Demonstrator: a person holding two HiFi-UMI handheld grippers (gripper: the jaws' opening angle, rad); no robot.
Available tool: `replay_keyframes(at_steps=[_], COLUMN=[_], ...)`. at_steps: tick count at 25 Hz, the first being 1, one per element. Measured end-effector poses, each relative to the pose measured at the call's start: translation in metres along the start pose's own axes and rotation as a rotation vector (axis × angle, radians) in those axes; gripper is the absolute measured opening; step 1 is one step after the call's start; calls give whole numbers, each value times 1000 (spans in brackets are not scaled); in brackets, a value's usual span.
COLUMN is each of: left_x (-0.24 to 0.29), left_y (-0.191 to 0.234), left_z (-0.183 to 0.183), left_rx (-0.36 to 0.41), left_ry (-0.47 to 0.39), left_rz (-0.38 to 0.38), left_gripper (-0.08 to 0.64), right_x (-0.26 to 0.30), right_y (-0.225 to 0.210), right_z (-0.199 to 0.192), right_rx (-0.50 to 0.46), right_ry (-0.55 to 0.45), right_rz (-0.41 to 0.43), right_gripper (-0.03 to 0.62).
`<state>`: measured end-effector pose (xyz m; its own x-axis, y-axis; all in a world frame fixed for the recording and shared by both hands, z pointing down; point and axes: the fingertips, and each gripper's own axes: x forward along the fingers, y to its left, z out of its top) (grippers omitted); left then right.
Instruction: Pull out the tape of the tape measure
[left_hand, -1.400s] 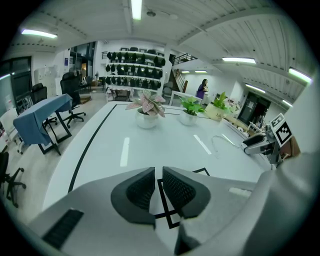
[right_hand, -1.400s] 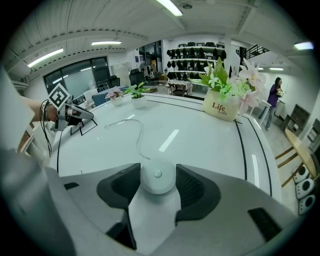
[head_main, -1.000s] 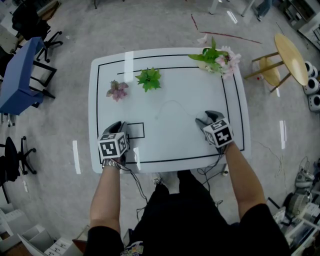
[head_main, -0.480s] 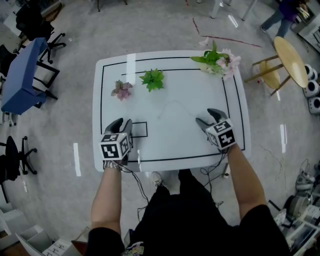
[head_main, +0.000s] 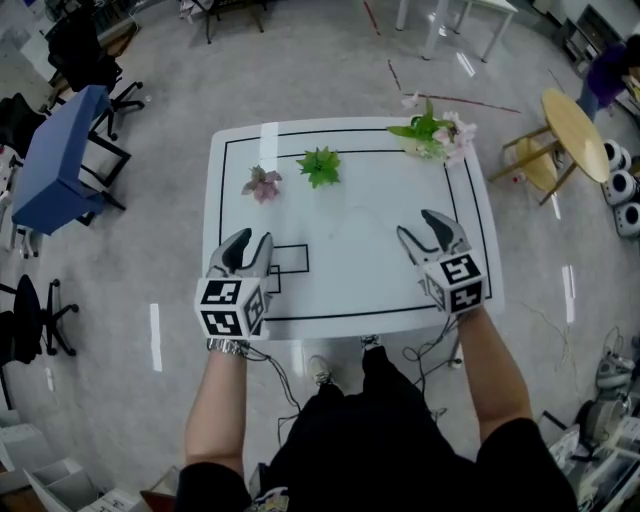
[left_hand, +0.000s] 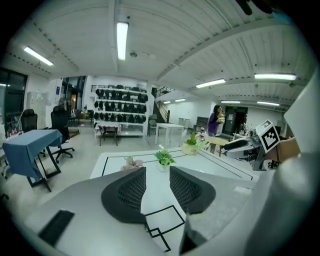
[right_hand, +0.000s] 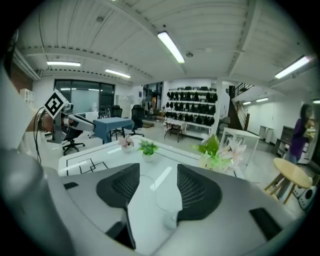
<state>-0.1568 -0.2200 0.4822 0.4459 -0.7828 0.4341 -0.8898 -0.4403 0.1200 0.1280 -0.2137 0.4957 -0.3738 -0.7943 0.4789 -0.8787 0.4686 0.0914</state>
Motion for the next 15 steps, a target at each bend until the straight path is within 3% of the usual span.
replay_keyframes(at_steps=[5, 11, 15], left_x=[-49, -108, -145], left_y=[-11, -20, -23], left_z=[36, 70, 88], left_rx=[76, 126, 137], left_ry=[-117, -251, -334], left_rz=[-2, -5, -3], left_gripper=[132, 132, 132], right_x=[-44, -95, -131], right_y=[19, 48, 64], right_z=[56, 104, 125], right_rx=[-76, -125, -139], right_ry=[-179, -316, -386], right_rz=[-111, -171, -219], right_gripper=[219, 198, 128])
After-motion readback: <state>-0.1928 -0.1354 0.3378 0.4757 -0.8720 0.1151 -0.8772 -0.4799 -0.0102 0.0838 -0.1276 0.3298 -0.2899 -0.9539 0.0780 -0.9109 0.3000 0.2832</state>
